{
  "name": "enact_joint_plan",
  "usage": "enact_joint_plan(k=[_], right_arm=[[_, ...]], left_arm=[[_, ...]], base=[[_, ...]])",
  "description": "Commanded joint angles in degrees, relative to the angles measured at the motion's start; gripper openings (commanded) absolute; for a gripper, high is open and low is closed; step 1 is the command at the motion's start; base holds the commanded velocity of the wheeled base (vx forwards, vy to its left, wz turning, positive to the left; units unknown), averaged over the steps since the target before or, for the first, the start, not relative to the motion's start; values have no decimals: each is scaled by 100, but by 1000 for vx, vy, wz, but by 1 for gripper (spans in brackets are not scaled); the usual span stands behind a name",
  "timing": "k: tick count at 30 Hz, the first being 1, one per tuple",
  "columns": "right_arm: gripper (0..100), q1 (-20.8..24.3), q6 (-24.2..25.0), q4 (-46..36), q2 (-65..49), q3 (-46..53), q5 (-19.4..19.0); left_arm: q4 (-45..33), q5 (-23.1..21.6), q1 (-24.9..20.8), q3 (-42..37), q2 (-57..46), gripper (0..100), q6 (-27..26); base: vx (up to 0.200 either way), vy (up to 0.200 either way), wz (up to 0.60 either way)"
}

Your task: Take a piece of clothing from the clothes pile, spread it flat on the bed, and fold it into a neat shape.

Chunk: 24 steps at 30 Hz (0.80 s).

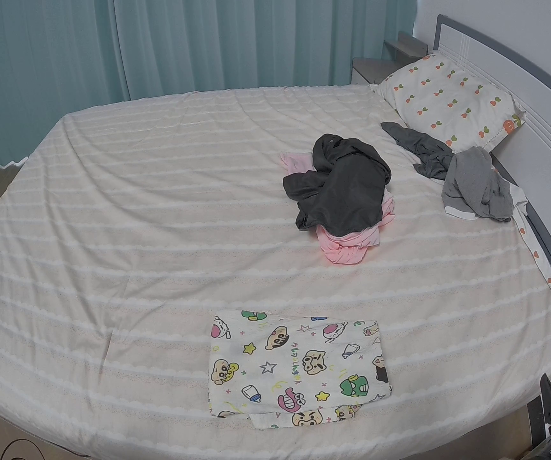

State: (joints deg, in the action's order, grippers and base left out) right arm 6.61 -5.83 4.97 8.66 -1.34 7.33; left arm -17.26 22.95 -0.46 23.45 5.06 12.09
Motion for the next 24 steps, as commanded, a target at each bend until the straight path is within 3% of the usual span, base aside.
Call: enact_joint_plan(k=[1, 2, 7, 10, 16, 20, 24], right_arm=[[100, -529, -85, -102, -461, 117, 67], [100, -775, -112, -146, -628, 108, 41], [100, -678, -164, -163, -839, 108, -38], [100, -678, -15, -172, -848, 125, -223], [100, -678, 143, -155, -848, 134, -399], [100, -678, 214, -480, -839, 125, -1031], [100, -678, 205, -515, -848, 108, -961]], left_arm=[[276, 51, 64, -781, -427, 100, -190], [496, 42, 64, -1045, -427, 100, -225], [1287, -186, 64, -1818, -427, 100, -814], [1937, -661, 64, -2319, -427, 100, -1271], [1920, -1540, 55, -2319, -427, 100, -1253], [1788, -2155, 55, -2328, -427, 100, -1271], [1594, -2445, 55, -2319, -427, 100, -1262]], base=[[0, 0, 0], [0, 0, 0], [0, 0, 0], [0, 0, 0], [0, 0, 0], [0, 0, 0], [0, 0, 0]])
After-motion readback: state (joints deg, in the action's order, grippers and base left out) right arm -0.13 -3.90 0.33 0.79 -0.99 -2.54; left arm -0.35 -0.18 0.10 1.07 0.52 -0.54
